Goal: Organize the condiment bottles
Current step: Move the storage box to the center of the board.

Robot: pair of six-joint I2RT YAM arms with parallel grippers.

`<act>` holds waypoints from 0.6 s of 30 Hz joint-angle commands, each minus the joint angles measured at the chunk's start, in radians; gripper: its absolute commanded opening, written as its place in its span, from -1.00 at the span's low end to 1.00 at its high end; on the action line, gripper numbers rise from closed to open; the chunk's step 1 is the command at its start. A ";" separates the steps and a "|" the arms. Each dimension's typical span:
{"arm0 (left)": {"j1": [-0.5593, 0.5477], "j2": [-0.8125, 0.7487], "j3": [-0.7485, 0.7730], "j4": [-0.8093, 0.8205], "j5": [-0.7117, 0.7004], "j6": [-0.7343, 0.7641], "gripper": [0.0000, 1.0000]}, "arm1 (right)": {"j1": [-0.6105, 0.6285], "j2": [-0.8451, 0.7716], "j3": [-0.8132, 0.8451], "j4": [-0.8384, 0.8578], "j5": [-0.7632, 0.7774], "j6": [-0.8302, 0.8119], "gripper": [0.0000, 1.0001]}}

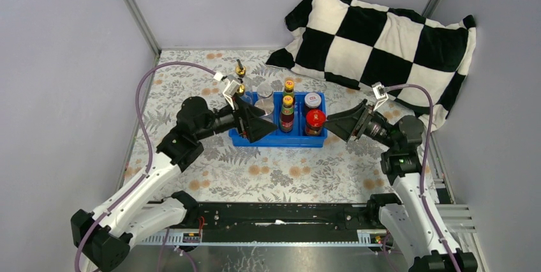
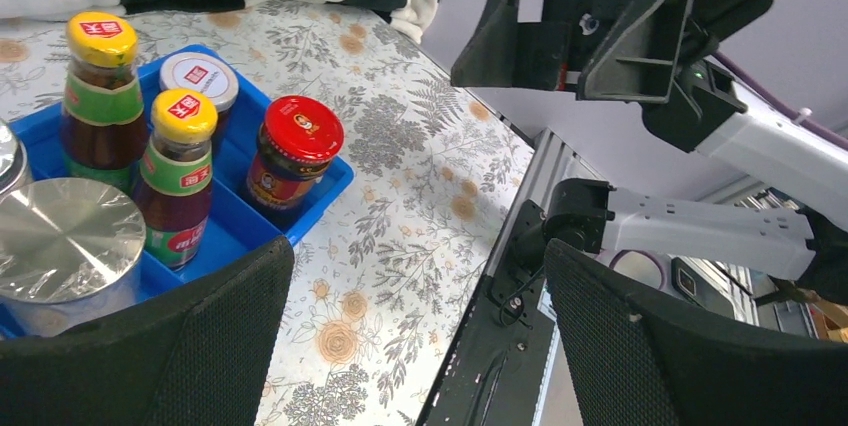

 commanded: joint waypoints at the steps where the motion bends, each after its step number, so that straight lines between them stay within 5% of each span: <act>1: 0.004 -0.026 0.005 -0.042 -0.066 0.004 0.97 | 0.000 -0.037 0.060 -0.095 0.034 -0.052 0.99; 18: 0.004 -0.065 -0.027 -0.104 -0.107 -0.047 0.97 | 0.000 -0.033 0.065 -0.157 0.033 -0.097 0.98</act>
